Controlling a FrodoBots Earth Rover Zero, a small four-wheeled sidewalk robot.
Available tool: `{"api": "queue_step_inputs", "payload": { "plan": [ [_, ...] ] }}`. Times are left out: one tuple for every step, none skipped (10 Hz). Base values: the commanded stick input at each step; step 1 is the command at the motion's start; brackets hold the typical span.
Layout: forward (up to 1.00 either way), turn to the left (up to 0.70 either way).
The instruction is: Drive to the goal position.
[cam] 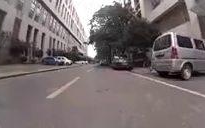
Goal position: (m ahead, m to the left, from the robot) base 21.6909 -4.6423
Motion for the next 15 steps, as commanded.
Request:
{"api": "queue_step_inputs", "payload": {
  "plan": [
    [0.7,0.0],
    [0.7,0.0],
    [0.7,0.0],
    [0.7,0.0],
    [0.7,0.0],
    [0.7,0.0],
    [0.7,0.0],
    [0.7,0.0],
    [0.7,0.0],
    [0.7,0.0],
    [0.7,0.0],
    [0.7,0.0],
    [0.7,0.0],
    [0.7,0.0],
    [0.7,0.0]
  ]
}}
